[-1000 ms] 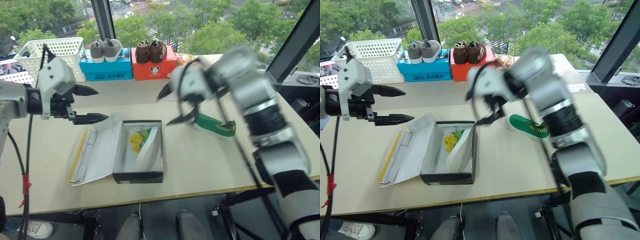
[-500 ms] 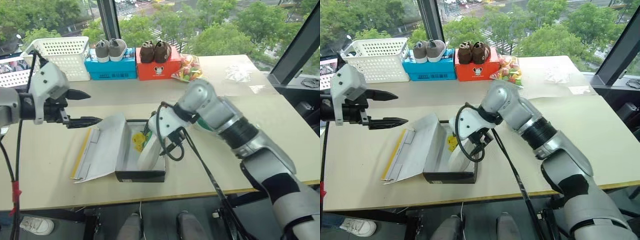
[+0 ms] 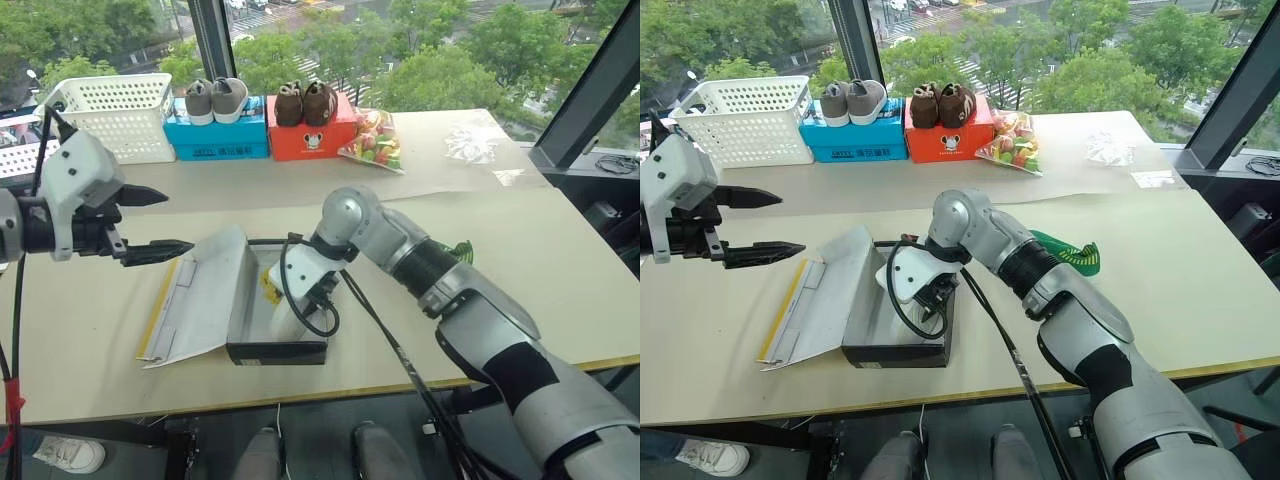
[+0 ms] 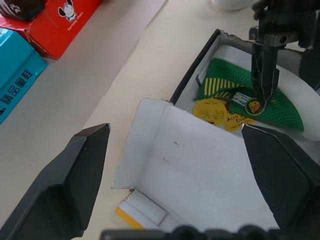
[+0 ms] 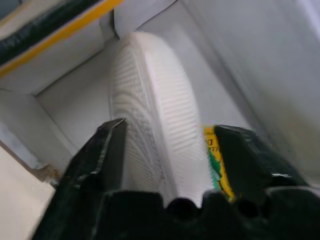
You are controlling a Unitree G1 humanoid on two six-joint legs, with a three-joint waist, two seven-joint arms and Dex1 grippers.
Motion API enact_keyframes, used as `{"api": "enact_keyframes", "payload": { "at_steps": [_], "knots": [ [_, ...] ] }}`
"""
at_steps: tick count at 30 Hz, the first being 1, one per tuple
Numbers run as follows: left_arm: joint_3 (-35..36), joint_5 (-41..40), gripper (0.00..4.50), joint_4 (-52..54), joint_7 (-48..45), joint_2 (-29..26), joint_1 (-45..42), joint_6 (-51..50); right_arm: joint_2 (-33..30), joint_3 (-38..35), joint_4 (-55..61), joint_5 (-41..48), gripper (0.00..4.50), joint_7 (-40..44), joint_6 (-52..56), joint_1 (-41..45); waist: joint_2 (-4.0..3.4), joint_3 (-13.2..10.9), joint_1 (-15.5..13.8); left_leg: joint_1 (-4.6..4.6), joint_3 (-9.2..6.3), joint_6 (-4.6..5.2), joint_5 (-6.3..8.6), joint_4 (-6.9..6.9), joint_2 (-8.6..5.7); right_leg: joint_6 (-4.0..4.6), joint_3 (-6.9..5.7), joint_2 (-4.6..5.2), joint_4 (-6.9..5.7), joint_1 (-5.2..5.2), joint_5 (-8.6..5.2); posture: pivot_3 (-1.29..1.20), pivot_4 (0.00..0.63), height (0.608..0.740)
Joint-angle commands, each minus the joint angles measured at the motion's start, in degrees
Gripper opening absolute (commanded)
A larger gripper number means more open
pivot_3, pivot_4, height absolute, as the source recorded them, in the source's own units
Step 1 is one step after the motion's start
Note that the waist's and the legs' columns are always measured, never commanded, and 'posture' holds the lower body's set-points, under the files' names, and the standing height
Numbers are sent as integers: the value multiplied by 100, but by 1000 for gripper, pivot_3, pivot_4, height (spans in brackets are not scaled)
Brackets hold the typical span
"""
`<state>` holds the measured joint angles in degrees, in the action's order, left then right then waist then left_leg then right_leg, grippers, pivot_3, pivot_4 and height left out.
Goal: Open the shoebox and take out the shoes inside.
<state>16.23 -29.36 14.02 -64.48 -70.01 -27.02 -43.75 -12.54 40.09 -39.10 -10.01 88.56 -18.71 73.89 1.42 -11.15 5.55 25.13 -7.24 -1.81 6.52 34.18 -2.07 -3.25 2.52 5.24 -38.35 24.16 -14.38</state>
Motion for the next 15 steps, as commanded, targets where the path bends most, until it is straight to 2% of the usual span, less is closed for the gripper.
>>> {"api": "enact_keyframes", "payload": {
  "at_steps": [1,3,5,9,15],
  "knots": [
    [206,-25,4500,111,59,-148,-58,50,53,-296,218,85,1757,-79,-449,176,0,0,0,0,0,0,0,-1,2,0,0,-2,0,0,0,0,150,740],
    [145,-15,4500,70,62,-144,-115,86,22,-375,383,181,1063,-40,-601,182,0,0,6,0,0,-1,0,-1,3,1,0,-3,0,1,1,0,150,740],
    [80,-5,4500,34,56,-136,-181,128,55,-578,634,586,615,199,-361,141,0,0,6,0,0,-1,1,-2,4,1,0,-4,0,2,1,0,150,740],
    [6,-3,4500,-8,48,-119,-277,161,376,-1287,537,1670,582,374,1118,141,0,0,8,0,0,-3,1,-4,7,12,0,-6,0,1,7,0,150,740],
    [-95,12,4500,-84,33,-115,-366,211,547,-2135,-359,2146,573,-49,2121,333,0,0,-37,-14,1,-4,0,-7,6,17,0,-6,-1,-8,10,0,150,740]
  ]
}}
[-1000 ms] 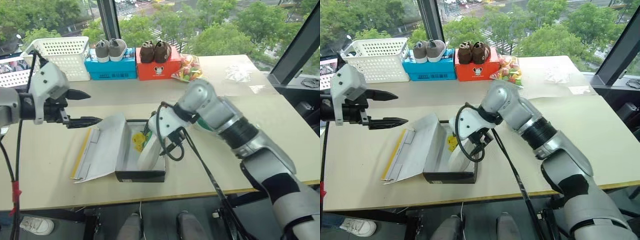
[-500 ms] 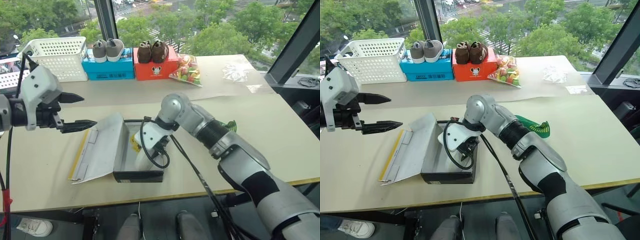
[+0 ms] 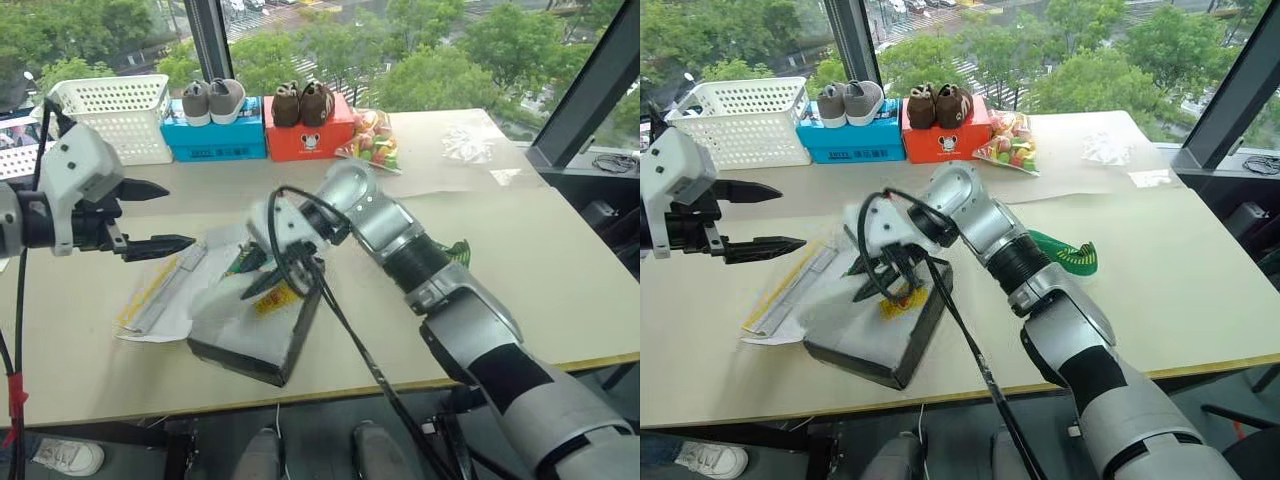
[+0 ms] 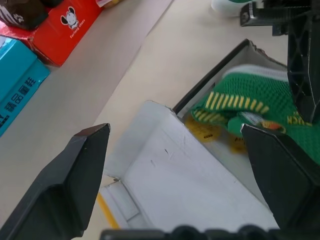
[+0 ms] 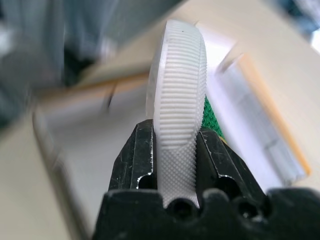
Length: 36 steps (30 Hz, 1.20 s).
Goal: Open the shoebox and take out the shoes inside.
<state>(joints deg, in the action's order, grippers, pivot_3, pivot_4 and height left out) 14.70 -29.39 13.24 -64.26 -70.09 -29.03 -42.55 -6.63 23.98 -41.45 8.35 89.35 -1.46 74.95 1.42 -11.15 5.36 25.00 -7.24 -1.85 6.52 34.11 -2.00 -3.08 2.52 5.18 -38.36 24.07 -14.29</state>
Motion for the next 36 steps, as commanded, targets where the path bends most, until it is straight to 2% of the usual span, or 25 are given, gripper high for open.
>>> {"api": "enact_keyframes", "payload": {
  "at_steps": [1,5,9,13,15,18,21,25,31,36],
  "knots": [
    [48,5,4500,-20,0,-115,-182,93,-65,-659,-69,388,572,-186,585,266,0,0,-28,0,0,0,0,0,0,0,0,0,3,0,0,0,150,740],
    [-71,42,4500,-113,-27,-103,-293,149,-245,-1167,350,824,571,-332,1731,438,0,0,-16,6,1,-1,1,-11,1,2,1,1,12,8,1,0,150,740],
    [-245,70,4500,-200,-51,-37,-442,221,-953,-1623,1068,1188,571,-785,3830,767,0,0,-13,8,1,-1,1,-14,1,2,1,1,10,13,1,0,150,740],
    [-426,119,4500,-333,-92,38,-563,357,-1615,-2661,1497,1755,571,-1854,5535,1250,-1,-1,-70,14,2,-1,1,-14,-1,2,0,4,15,16,1,0,150,740],
    [-596,150,4500,-395,-116,133,-697,448,-1958,-2817,1855,1630,571,-2424,5920,1161,-1,-1,-128,15,2,-1,1,-17,0,3,0,4,20,16,1,0,150,740],
    [-950,249,4500,-599,-203,370,-1056,582,-2707,-2313,2711,1060,571,-2988,6235,522,6,4,-156,15,7,-1,2,-18,-2,2,0,8,29,11,1,0,150,740],
    [-1202,389,4500,-851,-290,545,-1367,715,-3296,-1837,3531,856,571,-3065,6268,-128,16,9,-194,16,13,-1,2,-4,-4,-6,1,12,31,3,-2,0,150,740],
    [-1540,545,4500,-1191,-499,794,-1763,849,-4012,-800,4230,360,571,-3124,6327,-1078,9,5,-151,27,19,3,3,0,-2,-8,7,11,26,17,-2,0,150,740],
    [-1682,728,4500,-1453,-705,902,-2036,944,-4190,-147,3835,-497,571,-3815,5963,-1704,9,5,-81,29,33,8,6,1,1,-3,19,11,25,24,2,0,150,740],
    [-1658,810,4500,-1487,-805,860,-2056,960,-4094,153,3673,-938,571,-4079,5636,-1973,11,6,-230,28,30,8,6,15,-3,-22,12,14,32,6,-8,0,150,740]
  ]
}}
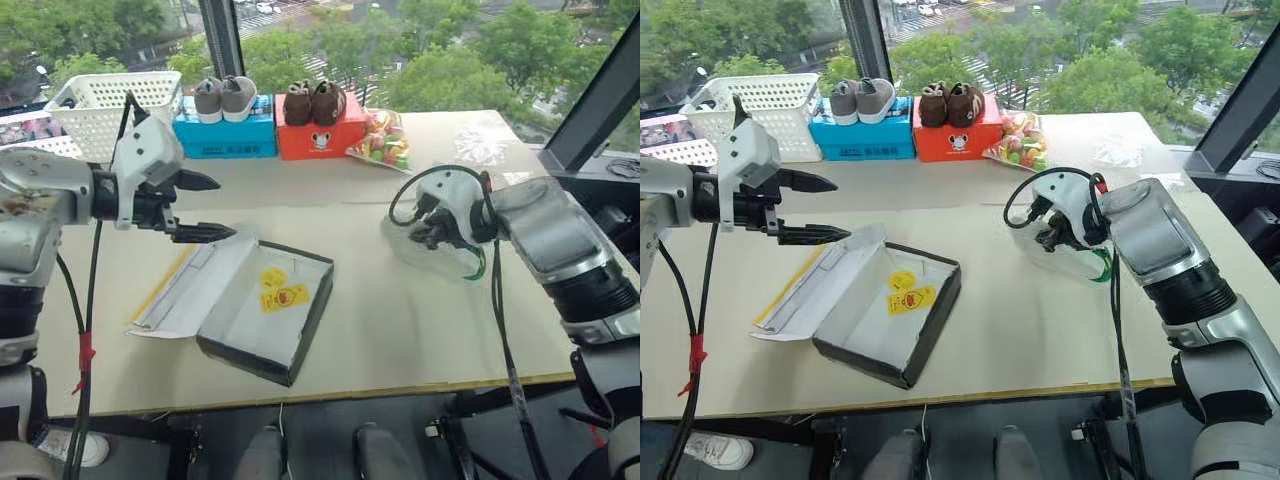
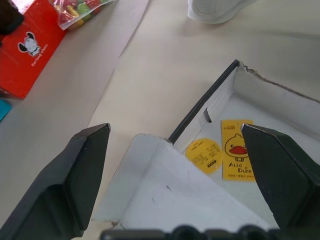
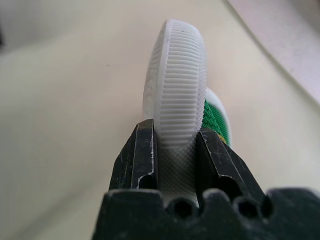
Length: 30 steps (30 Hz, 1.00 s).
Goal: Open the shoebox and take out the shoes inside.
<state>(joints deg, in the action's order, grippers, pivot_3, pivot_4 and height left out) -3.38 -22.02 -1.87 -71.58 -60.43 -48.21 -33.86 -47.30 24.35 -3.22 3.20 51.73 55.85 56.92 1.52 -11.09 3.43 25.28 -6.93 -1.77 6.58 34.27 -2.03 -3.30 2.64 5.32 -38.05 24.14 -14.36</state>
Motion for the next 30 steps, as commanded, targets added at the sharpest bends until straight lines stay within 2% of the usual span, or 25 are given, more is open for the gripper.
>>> {"api": "enact_keyframes", "payload": {
  "at_steps": [1,5,8,14,18,21,25,30],
  "knots": [
    [150,93,4500,21,-82,-113,-141,96,30,190,-105,-485,571,-359,-77,-232,3,1,-64,0,0,0,0,4,-1,-9,0,1,1,-2,-3,0,150,740],
    [197,104,4500,75,-123,-142,-148,30,-17,303,320,-580,571,-250,11,-464,15,9,-113,0,-3,0,0,28,-1,-26,-3,0,2,-17,-3,0,150,740],
    [231,121,4500,78,-162,-182,-116,25,18,-229,817,-63,571,88,636,-287,17,10,-111,0,-3,1,2,44,-2,-33,-4,1,6,-25,-3,0,150,740],
    [194,174,4500,72,-130,-57,-59,80,-223,-913,998,844,571,688,1857,385,5,3,-68,9,-2,1,2,37,1,-29,-1,-1,-2,-5,-1,0,150,740],
    [265,90,4500,158,-181,-77,48,7,-591,-976,1159,1313,571,833,2493,390,5,3,-69,12,-1,7,5,35,2,-25,-1,-1,0,-1,1,0,150,740],
    [267,150,4500,108,-195,-107,79,77,-664,-894,1146,1318,571,620,2435,202,5,3,-63,12,1,8,8,38,3,-28,-1,-1,1,-3,-1,0,150,740],
    [217,193,4500,40,-183,-53,-23,110,-542,-481,997,933,571,128,1846,-105,5,3,-64,11,5,8,7,42,4,-28,0,0,0,-2,-1,0,150,740],
    [193,202,4500,43,-199,-52,-92,97,-109,84,501,231,571,-637,1154,-142,5,3,-20,16,8,8,7,41,4,-26,5,-1,-1,6,1,0,150,740]
  ]
}}
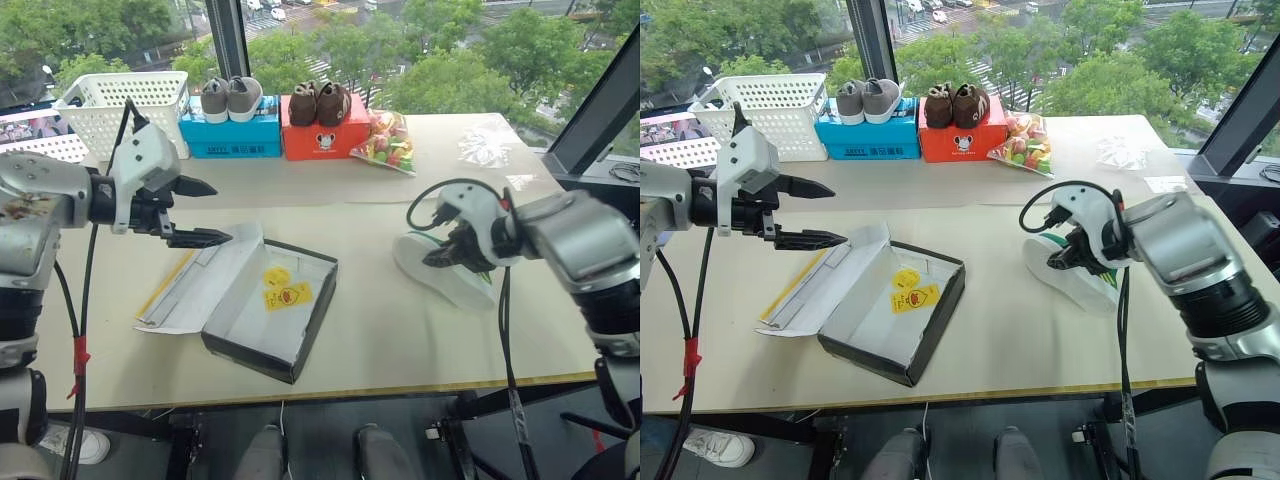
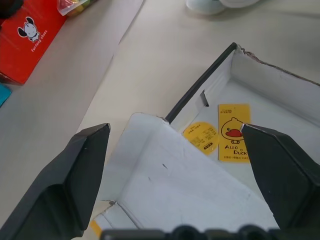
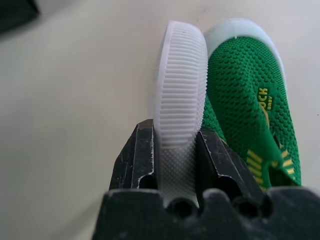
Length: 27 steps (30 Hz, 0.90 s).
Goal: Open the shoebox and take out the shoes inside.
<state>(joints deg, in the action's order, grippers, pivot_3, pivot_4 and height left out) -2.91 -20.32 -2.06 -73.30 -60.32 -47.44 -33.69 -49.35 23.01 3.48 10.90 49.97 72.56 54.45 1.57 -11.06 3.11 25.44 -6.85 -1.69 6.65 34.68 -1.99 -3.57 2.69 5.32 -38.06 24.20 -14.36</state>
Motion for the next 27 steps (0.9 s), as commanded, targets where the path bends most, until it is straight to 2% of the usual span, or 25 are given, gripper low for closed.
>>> {"api": "enact_keyframes", "payload": {
  "at_steps": [1,6,9,11,12,20,23,27],
  "knots": [
    [156,31,4500,73,-29,-77,-157,77,192,291,-194,-621,571,-573,-538,71,0,0,20,-1,0,0,0,0,0,0,0,0,0,-2,0,0,150,740],
    [269,-17,4500,203,17,-164,-10,-3,1012,425,616,-402,571,-873,229,-312,21,13,127,-17,0,0,0,7,6,-1,0,-5,-1,-18,2,0,150,740],
    [309,-32,4500,262,30,-190,29,-43,1487,177,974,-35,571,-843,803,-529,25,16,165,-24,1,0,0,7,16,4,0,-13,-3,-20,4,0,150,740],
    [332,-29,4500,274,36,-210,35,-62,1865,-213,937,194,1555,-825,1233,-632,26,16,202,-25,1,0,0,7,24,7,0,-20,-5,-18,6,0,150,740],
    [341,-24,4500,273,38,-218,36,-63,1980,-349,851,251,1781,-819,1358,-681,26,16,221,-25,1,0,0,5,29,9,0,-26,-5,-17,7,0,150,740],
    [346,-3,4500,261,50,-194,11,-57,2149,-956,505,624,4466,-1013,1826,-496,25,16,204,-25,1,0,0,7,38,19,2,-37,-4,-19,15,0,150,740],
    [358,1,4500,246,47,-204,34,-46,1981,-1170,643,1056,4466,-921,1994,-193,23,14,178,-25,1,0,0,6,39,20,2,-37,-5,-15,15,0,150,740],
    [485,-105,4500,335,36,-273,213,-173,1381,-1558,788,2051,4466,-581,1994,257,16,10,127,-18,1,0,0,0,36,20,4,-34,-3,-6,15,0,150,740]
  ]
}}
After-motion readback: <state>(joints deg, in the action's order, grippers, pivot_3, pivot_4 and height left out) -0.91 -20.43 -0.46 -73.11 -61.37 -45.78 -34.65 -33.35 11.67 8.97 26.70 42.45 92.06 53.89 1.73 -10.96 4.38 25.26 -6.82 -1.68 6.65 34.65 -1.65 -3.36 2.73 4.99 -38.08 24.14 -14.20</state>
